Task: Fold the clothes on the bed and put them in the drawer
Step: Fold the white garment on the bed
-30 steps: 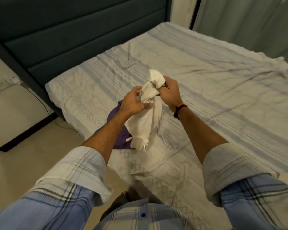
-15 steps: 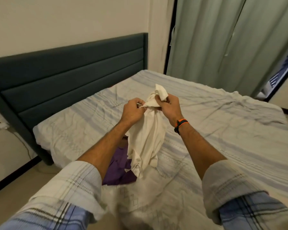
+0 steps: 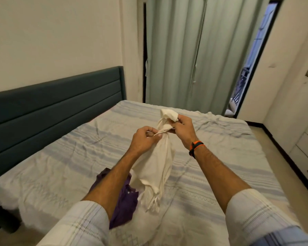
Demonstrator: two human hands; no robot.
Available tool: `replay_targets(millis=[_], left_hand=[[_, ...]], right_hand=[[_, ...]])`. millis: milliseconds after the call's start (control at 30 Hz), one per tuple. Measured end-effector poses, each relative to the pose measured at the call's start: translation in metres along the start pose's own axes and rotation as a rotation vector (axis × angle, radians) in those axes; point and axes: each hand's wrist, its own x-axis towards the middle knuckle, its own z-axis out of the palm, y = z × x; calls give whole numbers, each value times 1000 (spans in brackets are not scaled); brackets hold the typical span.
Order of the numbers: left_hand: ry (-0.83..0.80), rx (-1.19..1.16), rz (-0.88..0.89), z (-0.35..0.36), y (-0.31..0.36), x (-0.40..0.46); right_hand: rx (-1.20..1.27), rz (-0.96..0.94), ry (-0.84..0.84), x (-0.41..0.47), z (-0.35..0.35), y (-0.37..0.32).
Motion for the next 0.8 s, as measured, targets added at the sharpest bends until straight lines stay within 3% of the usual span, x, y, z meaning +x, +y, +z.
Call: replay_targets(millis=[167,333,533,800], left_hand=[[-53,-144,-7,36,17,-2],[35,55,59,81,35,6],[-65,132,132,152,59,25],[81,94,91,236,80,57]], right_hand=[[-61,-5,55,-6,-42,-5],[-79,-17,90,-8,-87,-11],[-106,-49,53,3,-155,-7],[-116,-20,144,38,-243,23]])
